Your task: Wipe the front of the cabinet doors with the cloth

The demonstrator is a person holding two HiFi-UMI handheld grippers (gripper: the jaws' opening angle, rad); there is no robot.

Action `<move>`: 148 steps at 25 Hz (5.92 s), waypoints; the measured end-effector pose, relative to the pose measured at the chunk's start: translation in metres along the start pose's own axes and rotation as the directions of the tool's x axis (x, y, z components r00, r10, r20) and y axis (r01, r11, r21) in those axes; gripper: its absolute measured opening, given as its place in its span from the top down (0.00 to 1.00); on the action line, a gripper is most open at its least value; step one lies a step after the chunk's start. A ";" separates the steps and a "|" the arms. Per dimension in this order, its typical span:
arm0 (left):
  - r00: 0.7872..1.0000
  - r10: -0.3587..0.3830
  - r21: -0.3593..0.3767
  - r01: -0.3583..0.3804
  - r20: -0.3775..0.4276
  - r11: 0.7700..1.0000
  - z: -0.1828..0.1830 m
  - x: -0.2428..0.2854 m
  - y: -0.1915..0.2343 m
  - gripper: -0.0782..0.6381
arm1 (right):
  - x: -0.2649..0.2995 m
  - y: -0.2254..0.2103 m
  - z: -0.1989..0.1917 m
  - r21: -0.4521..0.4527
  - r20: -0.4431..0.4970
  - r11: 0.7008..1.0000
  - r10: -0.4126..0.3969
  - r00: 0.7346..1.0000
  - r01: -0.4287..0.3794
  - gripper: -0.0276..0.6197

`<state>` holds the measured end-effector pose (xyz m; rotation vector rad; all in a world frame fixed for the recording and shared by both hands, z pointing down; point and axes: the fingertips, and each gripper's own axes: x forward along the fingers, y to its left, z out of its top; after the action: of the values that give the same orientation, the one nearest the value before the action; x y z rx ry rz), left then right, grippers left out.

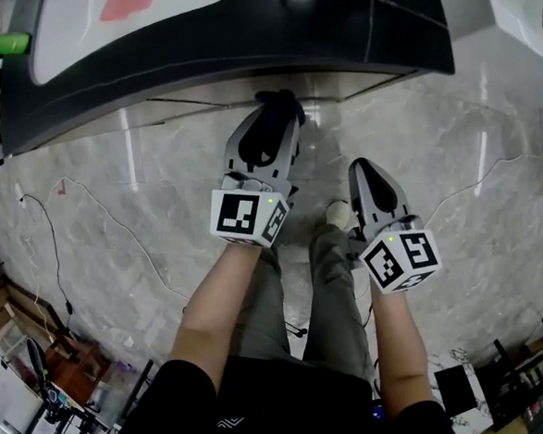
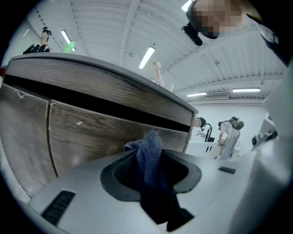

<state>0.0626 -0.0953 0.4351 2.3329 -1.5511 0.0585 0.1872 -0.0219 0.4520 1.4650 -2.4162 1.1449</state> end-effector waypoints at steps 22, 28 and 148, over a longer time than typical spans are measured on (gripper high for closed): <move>0.988 0.150 0.018 -0.150 -0.039 0.989 -0.043 -0.048 0.160 0.71 | 0.102 0.083 -0.059 -0.049 -0.095 0.993 0.105 0.990 -0.110 0.90; 0.989 0.145 0.005 -0.145 -0.032 0.989 -0.048 -0.034 0.148 0.71 | 0.092 0.073 -0.056 -0.048 -0.084 0.993 0.108 0.991 -0.112 0.90; 0.989 -0.099 0.047 0.105 -0.112 0.993 -0.133 0.098 -0.061 0.70 | -0.028 -0.122 -0.055 0.070 -0.003 0.995 -0.074 0.997 0.074 0.90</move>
<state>0.1773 -0.1214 0.5664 2.4025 -1.3916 0.2015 0.2832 0.0022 0.5462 1.5596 -2.3228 1.2253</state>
